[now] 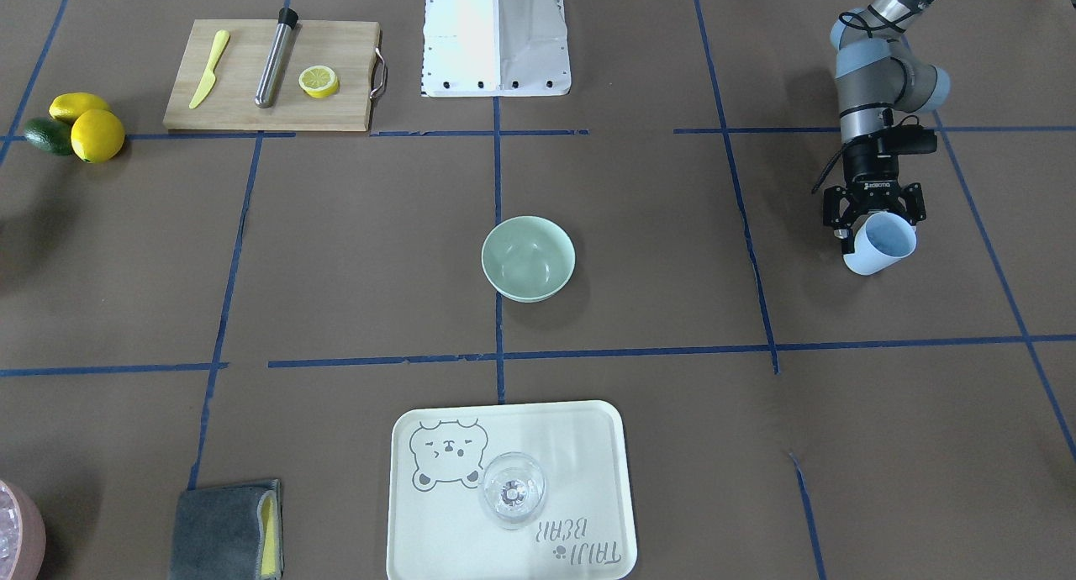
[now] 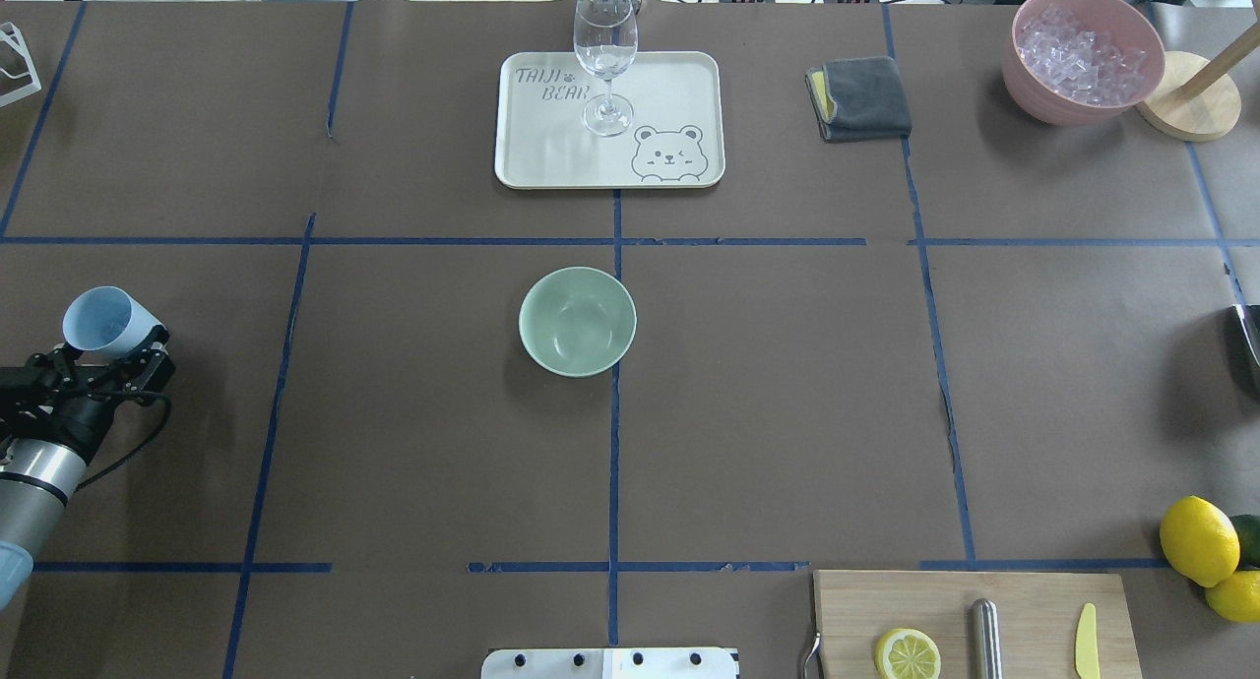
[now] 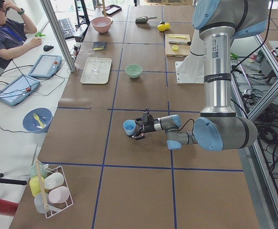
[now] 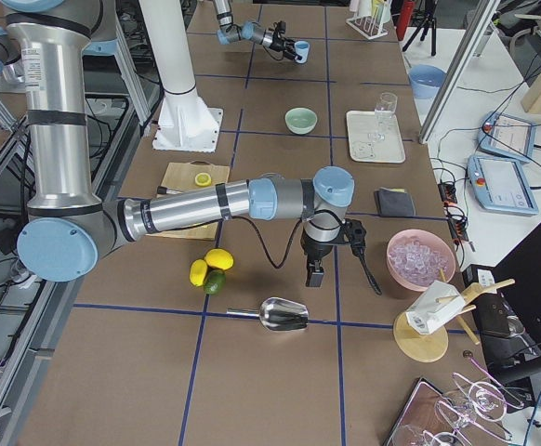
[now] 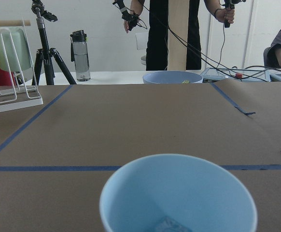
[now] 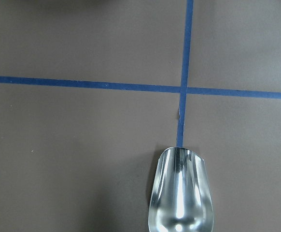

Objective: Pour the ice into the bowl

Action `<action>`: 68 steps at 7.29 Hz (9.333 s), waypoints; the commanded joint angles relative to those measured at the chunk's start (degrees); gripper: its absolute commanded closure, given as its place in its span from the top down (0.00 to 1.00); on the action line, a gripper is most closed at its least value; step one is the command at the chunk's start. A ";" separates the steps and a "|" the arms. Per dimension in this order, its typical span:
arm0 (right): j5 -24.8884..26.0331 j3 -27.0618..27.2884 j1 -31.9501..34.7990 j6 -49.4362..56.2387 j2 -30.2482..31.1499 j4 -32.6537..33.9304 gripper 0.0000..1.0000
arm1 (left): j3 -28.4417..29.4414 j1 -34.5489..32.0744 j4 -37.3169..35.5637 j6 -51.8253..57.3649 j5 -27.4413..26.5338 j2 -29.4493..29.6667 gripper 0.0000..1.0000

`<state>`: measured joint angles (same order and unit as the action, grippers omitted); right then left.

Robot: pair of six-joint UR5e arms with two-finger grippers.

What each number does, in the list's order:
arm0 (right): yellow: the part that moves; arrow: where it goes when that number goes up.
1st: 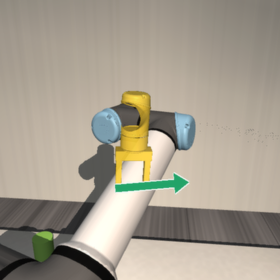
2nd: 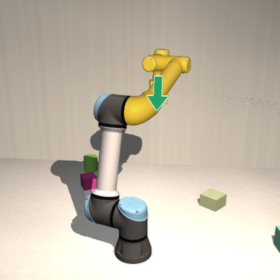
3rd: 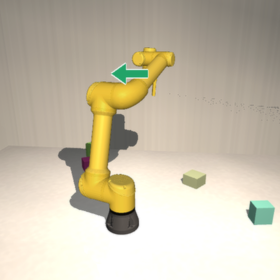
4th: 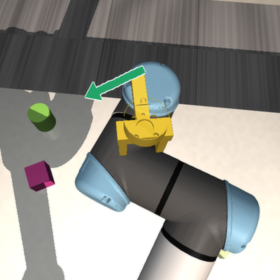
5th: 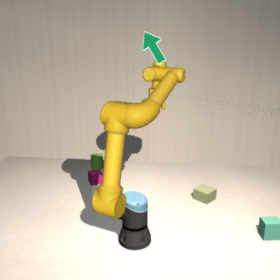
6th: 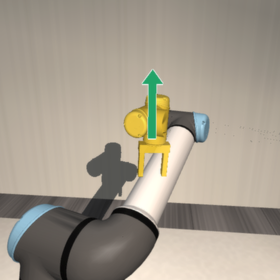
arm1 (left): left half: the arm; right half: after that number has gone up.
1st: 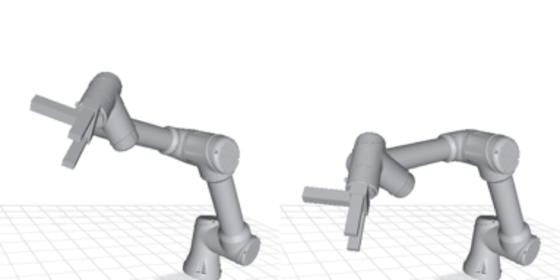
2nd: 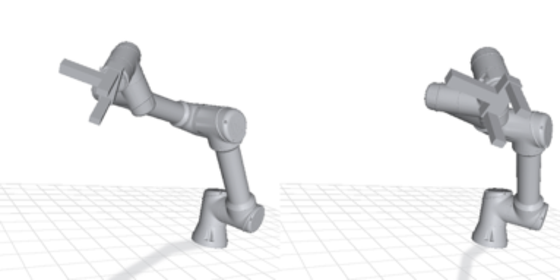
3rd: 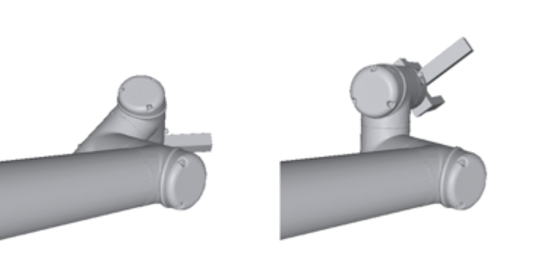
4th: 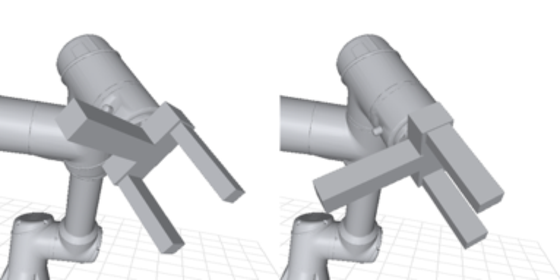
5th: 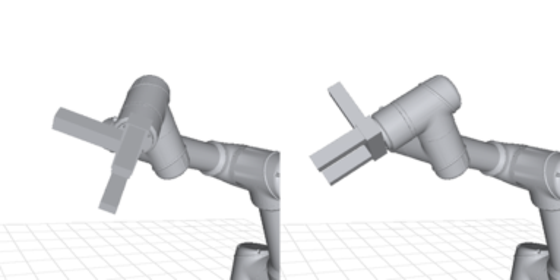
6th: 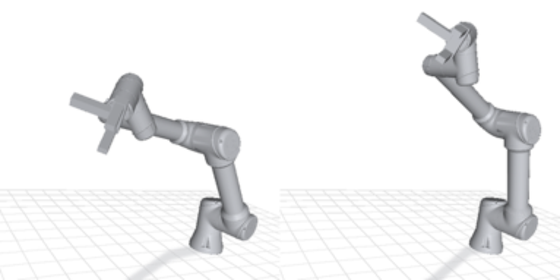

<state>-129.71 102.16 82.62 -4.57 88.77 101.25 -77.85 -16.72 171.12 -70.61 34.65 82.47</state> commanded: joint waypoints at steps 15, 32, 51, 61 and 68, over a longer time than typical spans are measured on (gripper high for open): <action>0.24 -0.56 0.00 0.00 -0.26 0.00 1.00 | -5.64 -1.38 11.07 37.94 7.27 10.31 0.00; 0.33 -3.72 2.02 -0.70 -0.35 0.00 1.00 | -9.78 1.07 -27.85 109.59 -6.58 34.78 0.00; -0.02 -4.07 2.81 -0.79 -0.44 0.00 1.00 | -10.57 -2.42 -11.96 104.95 3.09 33.90 0.00; 0.07 -4.16 2.81 -0.79 -0.44 -0.09 1.00 | -16.90 -12.81 -4.32 33.13 23.63 9.60 0.00; 0.07 -3.98 2.81 -0.79 -0.44 -0.09 1.00 | 2.52 -12.20 16.61 17.60 8.78 1.04 0.00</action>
<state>-129.64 98.14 85.43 -5.37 88.33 101.16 -77.71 -29.09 186.42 -53.18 44.90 84.19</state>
